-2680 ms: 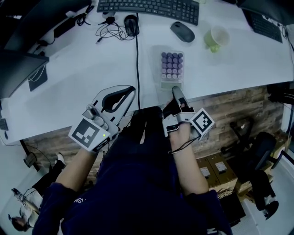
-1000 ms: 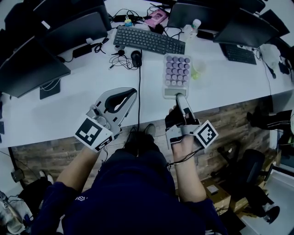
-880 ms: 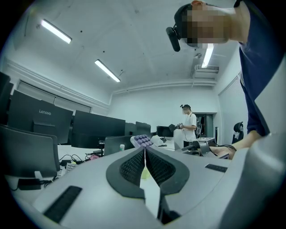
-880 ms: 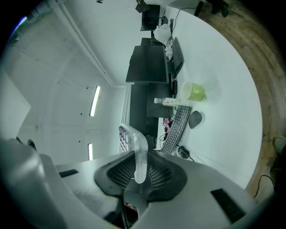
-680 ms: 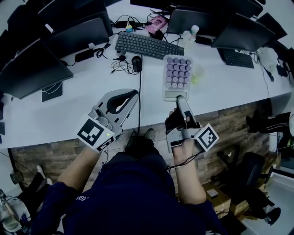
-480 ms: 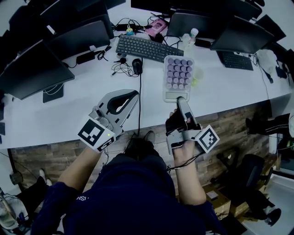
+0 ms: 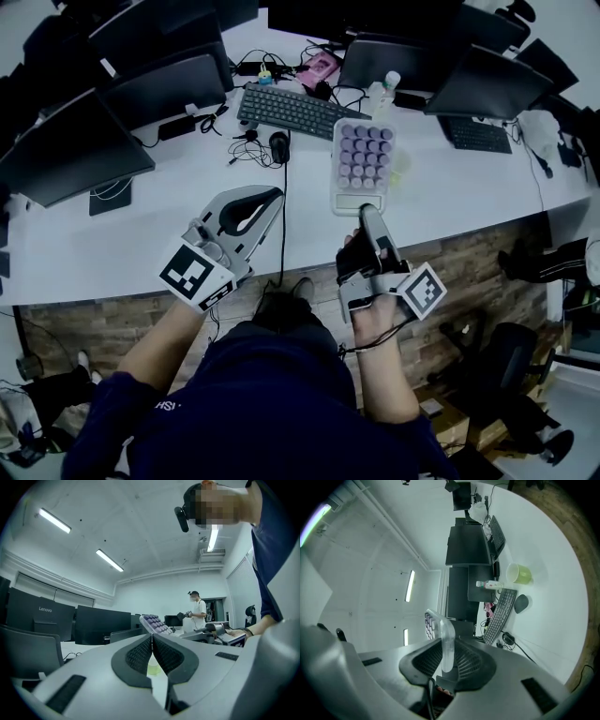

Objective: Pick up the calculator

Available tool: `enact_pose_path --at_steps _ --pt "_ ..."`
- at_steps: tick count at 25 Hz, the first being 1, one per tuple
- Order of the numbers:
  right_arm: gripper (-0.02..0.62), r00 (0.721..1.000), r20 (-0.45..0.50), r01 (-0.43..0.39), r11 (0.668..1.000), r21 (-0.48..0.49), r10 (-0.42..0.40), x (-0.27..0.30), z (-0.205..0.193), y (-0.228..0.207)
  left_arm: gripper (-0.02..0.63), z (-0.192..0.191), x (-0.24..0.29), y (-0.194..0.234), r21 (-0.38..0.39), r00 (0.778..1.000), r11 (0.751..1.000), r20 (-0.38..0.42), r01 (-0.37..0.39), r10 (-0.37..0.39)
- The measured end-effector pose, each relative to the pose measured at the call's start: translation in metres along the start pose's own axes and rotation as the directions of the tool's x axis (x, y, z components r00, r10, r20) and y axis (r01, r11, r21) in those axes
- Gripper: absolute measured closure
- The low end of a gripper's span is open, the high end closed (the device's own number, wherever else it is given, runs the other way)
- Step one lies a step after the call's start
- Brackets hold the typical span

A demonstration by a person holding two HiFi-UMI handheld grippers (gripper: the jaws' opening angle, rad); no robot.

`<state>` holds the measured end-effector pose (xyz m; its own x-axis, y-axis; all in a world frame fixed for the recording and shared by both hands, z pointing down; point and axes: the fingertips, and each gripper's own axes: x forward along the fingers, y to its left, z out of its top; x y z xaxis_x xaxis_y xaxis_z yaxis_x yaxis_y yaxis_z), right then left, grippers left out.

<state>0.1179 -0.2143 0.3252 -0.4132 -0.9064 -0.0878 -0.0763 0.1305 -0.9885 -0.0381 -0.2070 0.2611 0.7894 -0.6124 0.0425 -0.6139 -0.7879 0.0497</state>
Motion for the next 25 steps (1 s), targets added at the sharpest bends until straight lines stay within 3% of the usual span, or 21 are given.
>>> enact_pose_path --at_steps 25 --pt "0.514 0.999 -0.012 -0.039 0.999 0.004 0.039 0.003 -0.001 0.014 0.572 0.008 0.002 -0.002 0.016 1.000 1.000 0.012 0.005 -0.005"
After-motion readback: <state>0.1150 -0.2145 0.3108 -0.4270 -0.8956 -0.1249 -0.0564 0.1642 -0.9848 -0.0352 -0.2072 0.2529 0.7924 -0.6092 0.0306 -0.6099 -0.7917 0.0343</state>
